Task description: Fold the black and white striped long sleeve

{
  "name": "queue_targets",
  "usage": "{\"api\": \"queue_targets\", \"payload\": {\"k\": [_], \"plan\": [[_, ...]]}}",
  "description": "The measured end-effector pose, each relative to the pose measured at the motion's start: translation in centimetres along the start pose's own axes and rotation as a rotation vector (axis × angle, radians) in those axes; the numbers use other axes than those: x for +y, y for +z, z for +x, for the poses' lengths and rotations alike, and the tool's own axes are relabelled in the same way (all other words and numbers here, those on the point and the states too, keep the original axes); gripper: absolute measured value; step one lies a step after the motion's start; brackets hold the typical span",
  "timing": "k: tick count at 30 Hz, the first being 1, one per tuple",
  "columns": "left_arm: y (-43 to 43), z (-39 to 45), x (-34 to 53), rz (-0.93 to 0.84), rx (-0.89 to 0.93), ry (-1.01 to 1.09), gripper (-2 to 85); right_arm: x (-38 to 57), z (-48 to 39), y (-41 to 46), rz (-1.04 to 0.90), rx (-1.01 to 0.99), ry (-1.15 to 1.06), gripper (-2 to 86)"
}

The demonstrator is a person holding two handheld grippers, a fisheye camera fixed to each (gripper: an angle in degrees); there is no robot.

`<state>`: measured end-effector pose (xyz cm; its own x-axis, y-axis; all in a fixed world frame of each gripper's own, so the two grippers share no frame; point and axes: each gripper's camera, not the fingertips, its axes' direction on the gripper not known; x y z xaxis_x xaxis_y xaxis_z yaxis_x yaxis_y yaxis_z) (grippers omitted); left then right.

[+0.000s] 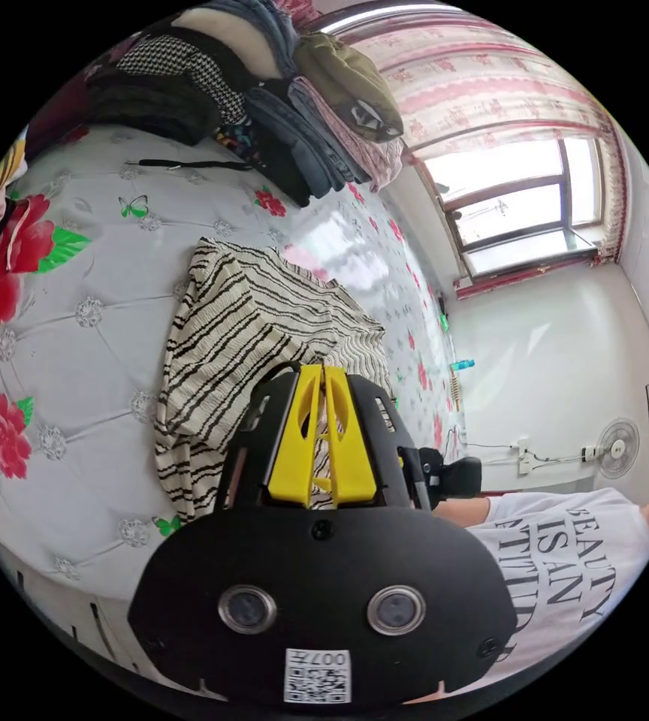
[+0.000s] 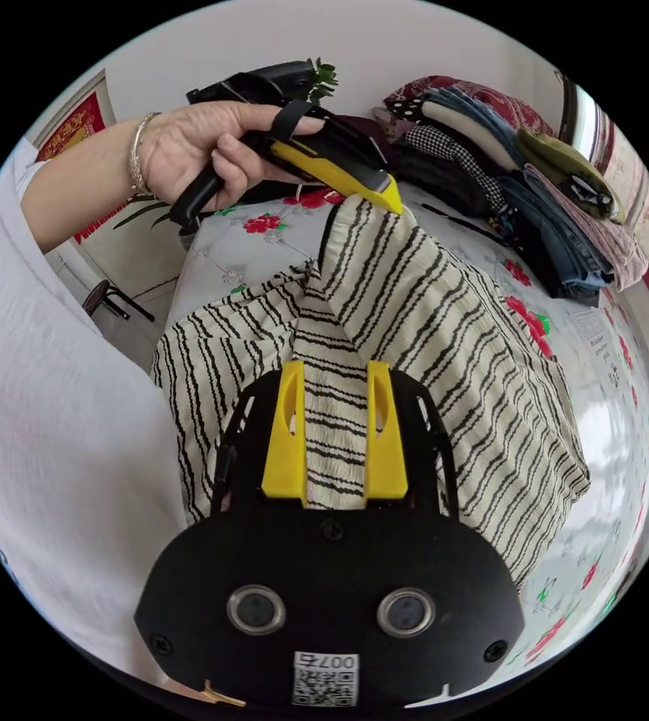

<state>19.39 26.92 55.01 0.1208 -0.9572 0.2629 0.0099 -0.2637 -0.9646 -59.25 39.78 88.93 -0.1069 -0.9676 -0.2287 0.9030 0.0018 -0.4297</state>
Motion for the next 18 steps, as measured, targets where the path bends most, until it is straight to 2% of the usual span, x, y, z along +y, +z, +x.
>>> {"api": "queue_targets", "payload": {"k": [8, 11, 13, 18], "plan": [[-0.7, 3.2, 0.1, 0.044, 0.102, -0.063, -0.9, -1.5, -0.7, -0.9, 0.059, -0.056, 0.028, 10.1], [-1.0, 4.5, 0.2, 0.072, 0.129, -0.079, -0.9, -0.6, 1.4, -2.1, 0.076, -0.126, 0.141, 10.6], [-1.0, 5.9, 0.2, 0.079, 0.127, -0.068, -0.9, 0.0, 3.7, -3.5, 0.126, -0.193, 0.304, 11.0], [-0.7, 9.6, -0.2, 0.098, 0.118, -0.022, -0.9, -0.6, 5.7, -7.7, 0.261, -0.159, 0.454, 10.5]]}}
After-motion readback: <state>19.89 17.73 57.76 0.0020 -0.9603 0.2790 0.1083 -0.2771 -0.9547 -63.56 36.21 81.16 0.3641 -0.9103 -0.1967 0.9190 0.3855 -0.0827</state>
